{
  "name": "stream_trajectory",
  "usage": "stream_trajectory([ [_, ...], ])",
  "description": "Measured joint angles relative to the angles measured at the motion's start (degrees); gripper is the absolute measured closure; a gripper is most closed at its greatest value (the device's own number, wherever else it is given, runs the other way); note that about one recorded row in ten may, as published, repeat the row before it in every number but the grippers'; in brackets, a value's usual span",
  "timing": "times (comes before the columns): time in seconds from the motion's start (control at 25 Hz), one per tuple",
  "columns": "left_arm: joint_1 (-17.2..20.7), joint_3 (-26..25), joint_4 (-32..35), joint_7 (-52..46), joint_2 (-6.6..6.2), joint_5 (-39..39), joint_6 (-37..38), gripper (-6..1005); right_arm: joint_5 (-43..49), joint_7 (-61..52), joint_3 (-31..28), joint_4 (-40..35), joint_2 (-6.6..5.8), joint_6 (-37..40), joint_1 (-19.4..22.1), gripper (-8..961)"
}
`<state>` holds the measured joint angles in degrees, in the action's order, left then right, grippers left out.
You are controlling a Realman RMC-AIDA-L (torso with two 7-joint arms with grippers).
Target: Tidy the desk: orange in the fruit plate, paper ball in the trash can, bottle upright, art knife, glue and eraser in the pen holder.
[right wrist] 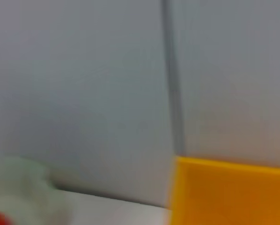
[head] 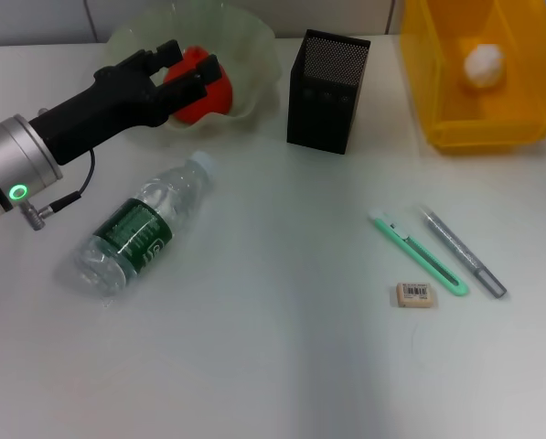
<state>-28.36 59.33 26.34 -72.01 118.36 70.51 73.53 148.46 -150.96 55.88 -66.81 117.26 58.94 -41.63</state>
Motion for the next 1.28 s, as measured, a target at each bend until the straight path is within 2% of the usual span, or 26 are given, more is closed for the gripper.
stream_trajectory([
  [0.04,0.0,0.1,0.2,0.0,0.0,0.0,-0.3,222,-8.5,5.4,0.0,-0.6,-0.04,0.9,2.3,176],
  [0.08,0.0,0.1,0.2,0.0,0.0,0.0,-0.3,222,-8.5,5.4,0.0,-0.6,-0.04,0.9,2.3,176],
  [0.12,0.0,0.1,0.3,0.0,-0.01,0.1,-0.4,222,-13.4,8.5,0.0,-0.6,-0.1,1.6,3.7,177],
  [0.16,0.0,0.2,0.3,0.0,0.03,0.3,-0.6,222,-22.9,14.7,0.0,0.3,-0.54,3.5,5.9,177],
  [0.2,0.0,0.2,0.3,0.0,0.03,0.3,-0.6,222,-22.9,14.7,0.0,0.3,-0.54,3.5,5.9,177],
  [0.24,0.0,0.2,0.3,0.0,0.07,0.4,-0.8,222,-30.8,20.7,0.0,2.4,-1.13,5.7,7.8,177],
  [0.32,0.1,0.2,0.3,0.0,0.07,0.4,-1.1,222,-33.5,23.2,0.0,3.5,-1.34,6.8,8.5,177],
  [0.36,0.2,0.2,0.3,0.0,0.04,0.5,-1.3,222,-37.0,28.1,0.0,6.4,-1.61,8.2,9.7,177],
  [0.52,0.2,0.2,0.3,0.0,-0.03,0.6,-1.7,223,-39.8,35.0,-0.1,10.4,-1.71,10.5,10.9,176],
  [0.56,0.2,0.2,0.3,0.0,-0.1,0.8,-2.0,223,-41.3,40.3,-0.1,13.1,-1.63,12.6,11.4,176],
  [0.8,-0.2,0.2,1.6,-2.9,-0.35,5.3,-2.8,223,-46.3,51.5,-0.1,18.1,-0.63,18.4,12.3,176],
  [0.88,-0.2,0.2,4.8,-7.0,-0.42,10.2,-3.3,223,-47.9,55.9,-0.1,20.5,-0.45,20.7,12.2,177],
  [1.04,-0.1,0.2,12.7,-15.2,-0.43,20.1,-2.9,223,-48.2,56.9,-0.1,21.4,-0.42,21.2,11.9,178],
  [1.08,-0.1,0.2,12.7,-15.2,-0.43,20.1,-2.9,223,-48.2,56.9,-0.1,21.4,-0.42,21.2,11.9,178],
  [1.2,0.0,0.2,17.8,-20.9,-0.42,25.1,-2.8,223,-48.2,56.9,-0.1,21.5,-0.54,21.6,11.9,180],
  [1.24,-0.2,0.2,21.3,-26.3,-0.42,29.7,-3.1,224,-48.1,56.9,-0.1,21.9,-0.83,22.5,12.0,180],
  [1.28,-0.2,0.2,21.3,-26.3,-0.42,29.7,-3.1,224,-48.1,56.9,-0.1,21.9,-0.83,22.5,12.0,180],
])
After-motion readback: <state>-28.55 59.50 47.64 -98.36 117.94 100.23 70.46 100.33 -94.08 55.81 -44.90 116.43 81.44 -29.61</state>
